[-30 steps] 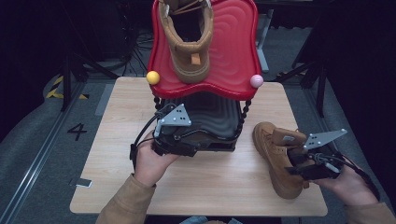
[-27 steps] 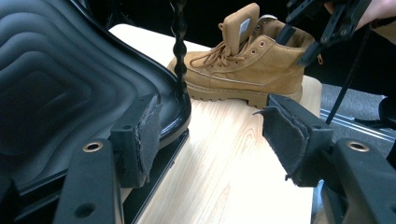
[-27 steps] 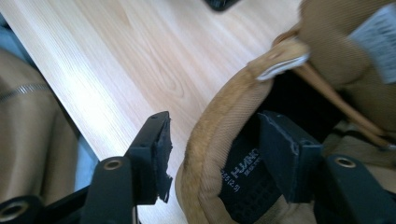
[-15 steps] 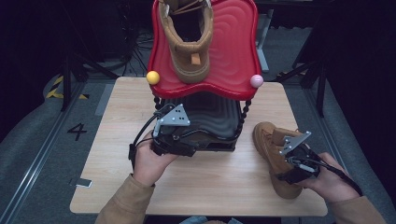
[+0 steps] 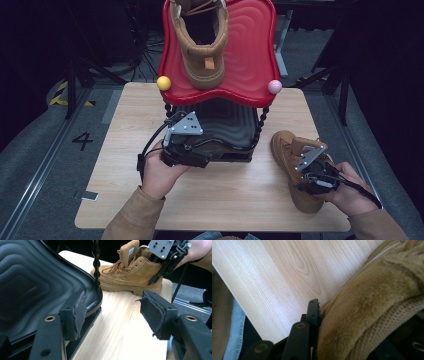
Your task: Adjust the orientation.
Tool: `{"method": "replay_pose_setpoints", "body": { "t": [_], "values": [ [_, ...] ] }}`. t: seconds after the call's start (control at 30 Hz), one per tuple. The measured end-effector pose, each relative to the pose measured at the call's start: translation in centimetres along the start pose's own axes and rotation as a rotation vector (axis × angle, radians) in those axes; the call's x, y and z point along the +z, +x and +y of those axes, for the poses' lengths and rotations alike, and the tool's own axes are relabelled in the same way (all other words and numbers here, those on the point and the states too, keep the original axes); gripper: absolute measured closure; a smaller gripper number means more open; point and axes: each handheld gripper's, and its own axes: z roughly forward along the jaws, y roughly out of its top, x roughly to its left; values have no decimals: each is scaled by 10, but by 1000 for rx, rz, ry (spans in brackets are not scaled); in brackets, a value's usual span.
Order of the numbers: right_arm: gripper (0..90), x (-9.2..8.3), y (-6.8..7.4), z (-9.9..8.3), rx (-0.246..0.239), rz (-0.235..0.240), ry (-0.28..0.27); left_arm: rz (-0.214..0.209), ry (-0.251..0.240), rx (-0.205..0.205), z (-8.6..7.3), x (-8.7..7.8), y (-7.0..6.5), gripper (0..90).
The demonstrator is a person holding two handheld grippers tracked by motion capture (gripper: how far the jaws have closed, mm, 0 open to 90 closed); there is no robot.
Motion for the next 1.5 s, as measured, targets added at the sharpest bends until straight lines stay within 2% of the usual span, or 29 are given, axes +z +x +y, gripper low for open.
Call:
{"method": "replay_pose_setpoints", "body": {
  "t": [0.37, 0.5, 0.67, 0.87, 1.13, 1.37, 1.5],
  "values": [
    [790, -16, -19, 6, 119, 57, -79, 3, -7, -7, -1, -4, 2, 374],
    [791, -27, -22, 11, 142, 79, -101, 6, -9, -11, -2, -5, 3, 375],
    [790, -43, -23, 18, 142, 86, -107, 8, -9, -12, -3, -6, 2, 374],
    [789, -73, -26, 31, 136, 61, -118, 15, -6, -17, -5, -9, 3, 374],
    [788, -115, -27, 48, 124, 0, -130, 18, 2, -13, -7, -8, 2, 374],
    [789, -150, -29, 67, 117, -26, -162, 20, 7, -8, -7, -8, 2, 374],
    [789, -167, -33, 76, 117, -38, -176, 18, 7, -18, -9, -8, 1, 373]
  ]
}}
